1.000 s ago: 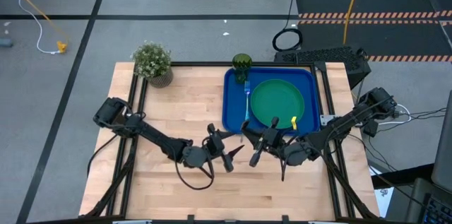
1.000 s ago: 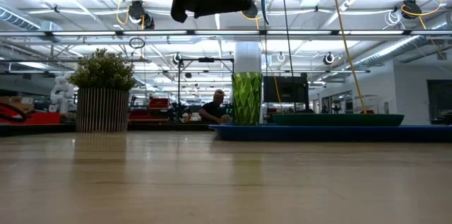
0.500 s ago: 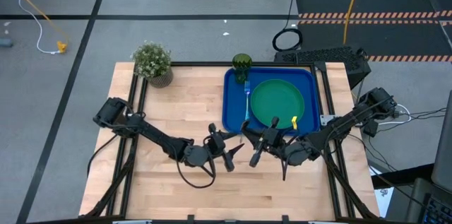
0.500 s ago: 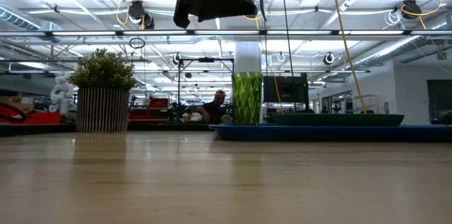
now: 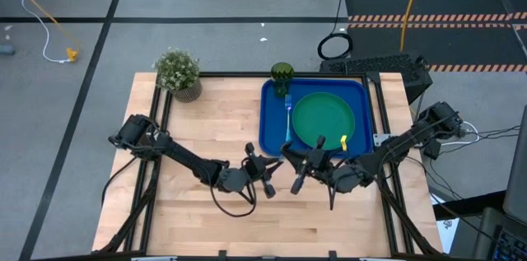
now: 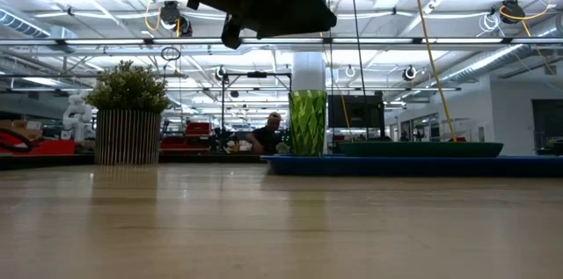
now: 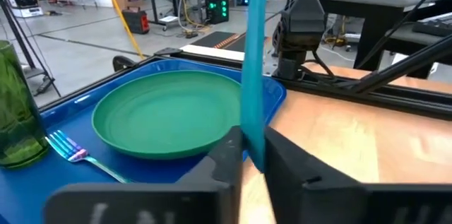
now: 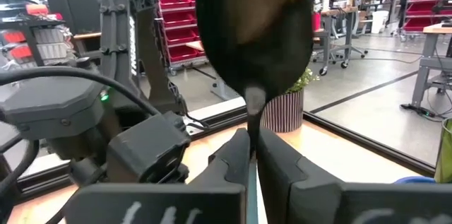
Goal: Pick and place plate/cup/fork/spoon on tray
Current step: Put the blue spoon on the blue serving tray to the left of the blue fork
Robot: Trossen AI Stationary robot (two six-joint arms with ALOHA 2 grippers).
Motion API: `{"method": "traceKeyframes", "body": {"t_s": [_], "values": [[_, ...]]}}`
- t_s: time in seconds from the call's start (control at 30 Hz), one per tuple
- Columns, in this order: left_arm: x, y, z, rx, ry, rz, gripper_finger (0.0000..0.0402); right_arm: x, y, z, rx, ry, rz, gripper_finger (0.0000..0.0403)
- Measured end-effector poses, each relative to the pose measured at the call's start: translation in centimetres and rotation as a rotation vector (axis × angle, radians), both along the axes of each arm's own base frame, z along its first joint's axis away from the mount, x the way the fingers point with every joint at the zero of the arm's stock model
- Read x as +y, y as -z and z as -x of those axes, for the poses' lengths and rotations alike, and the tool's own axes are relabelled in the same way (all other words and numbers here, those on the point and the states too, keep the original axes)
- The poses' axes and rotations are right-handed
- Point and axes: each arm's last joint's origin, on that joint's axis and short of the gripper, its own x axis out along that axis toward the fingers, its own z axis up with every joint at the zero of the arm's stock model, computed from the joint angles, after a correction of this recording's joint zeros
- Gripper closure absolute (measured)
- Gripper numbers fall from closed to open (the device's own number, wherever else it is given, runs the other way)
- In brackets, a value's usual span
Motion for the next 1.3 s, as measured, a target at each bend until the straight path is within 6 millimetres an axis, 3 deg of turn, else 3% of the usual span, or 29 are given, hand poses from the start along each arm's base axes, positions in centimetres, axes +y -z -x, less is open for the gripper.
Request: {"method": "traceKeyframes", "body": {"t_s": [0.1, 0.4, 1.0, 1.3], "values": [[-0.1, 0.0, 0.1, 0.001, -0.010, -0.010, 0.0390, 0.1, 0.0, 0.0, 0.008, -0.007, 0.013, 0.0399], [-0.3, -0.3, 0.1, -0.001, 0.058, 0.005, 0.0394, 0.9, 0.0, 0.4, 0.111, -0.048, 0.208, 0.0389], [-0.8, -4.1, 0.9, -0.101, 0.364, 0.087, 0.0396, 2.1, -0.5, 1.9, 0.160, -0.140, 0.281, 0.0224], [-0.7, -4.3, 0.7, -0.119, 0.461, 0.097, 0.0396, 2.0, 0.2, 1.9, 0.132, -0.273, 0.269, 0.0198]]}}
